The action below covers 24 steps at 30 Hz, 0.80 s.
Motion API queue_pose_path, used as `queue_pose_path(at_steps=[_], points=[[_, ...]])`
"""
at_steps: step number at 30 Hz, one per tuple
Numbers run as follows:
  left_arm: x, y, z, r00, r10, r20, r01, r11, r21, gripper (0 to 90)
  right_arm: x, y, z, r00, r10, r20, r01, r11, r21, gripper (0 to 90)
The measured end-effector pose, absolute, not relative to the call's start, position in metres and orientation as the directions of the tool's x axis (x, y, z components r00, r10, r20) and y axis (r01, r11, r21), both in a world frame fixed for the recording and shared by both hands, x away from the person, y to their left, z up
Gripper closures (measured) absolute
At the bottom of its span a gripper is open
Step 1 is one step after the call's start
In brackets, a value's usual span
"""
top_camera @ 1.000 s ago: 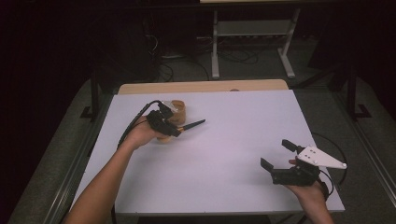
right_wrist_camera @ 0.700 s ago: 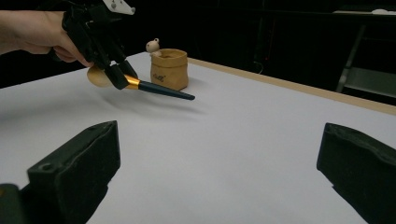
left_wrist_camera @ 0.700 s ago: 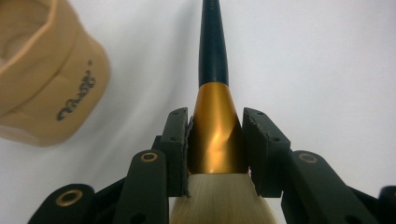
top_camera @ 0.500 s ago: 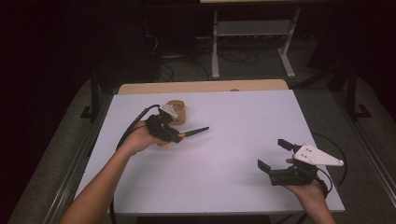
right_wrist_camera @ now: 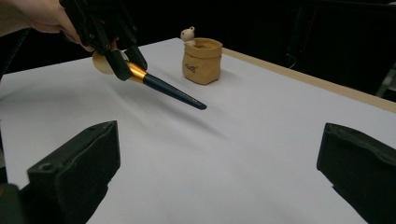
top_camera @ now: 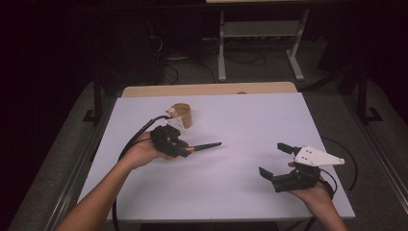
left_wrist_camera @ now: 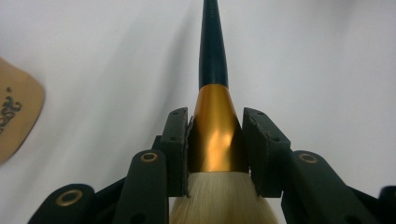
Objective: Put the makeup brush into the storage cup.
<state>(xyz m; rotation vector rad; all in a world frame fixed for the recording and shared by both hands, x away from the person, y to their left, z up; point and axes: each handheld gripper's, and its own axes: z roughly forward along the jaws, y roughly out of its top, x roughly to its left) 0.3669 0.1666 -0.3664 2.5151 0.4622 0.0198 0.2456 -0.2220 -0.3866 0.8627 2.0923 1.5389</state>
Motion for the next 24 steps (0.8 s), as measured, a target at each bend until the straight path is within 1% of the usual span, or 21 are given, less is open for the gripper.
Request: queue_pose_path(at_steps=[8,16,17,24], points=[[0.355,0.161,-0.363,0.954,0.284,-0.092,0.286,-0.781,0.556,62.9,0.253,-0.215,-0.384,-0.771,0.636,0.042,0.248,0.240,0.938,0.0],[0.345,0.155,-0.359,0.967,0.239,-0.085,0.246,-0.800,0.547,62.9,0.258,-0.208,-0.381,-0.804,0.593,0.043,0.250,0.271,0.930,0.0],[0.342,0.153,-0.358,0.971,0.225,-0.081,0.232,-0.806,0.544,62.9,0.259,-0.205,-0.380,-0.819,0.574,0.028,0.240,0.298,0.924,0.0],[0.335,0.143,-0.353,0.980,0.181,-0.082,0.197,-0.819,0.539,62.9,0.262,-0.196,-0.376,-0.850,0.526,0.028,0.238,0.338,0.911,0.0]])
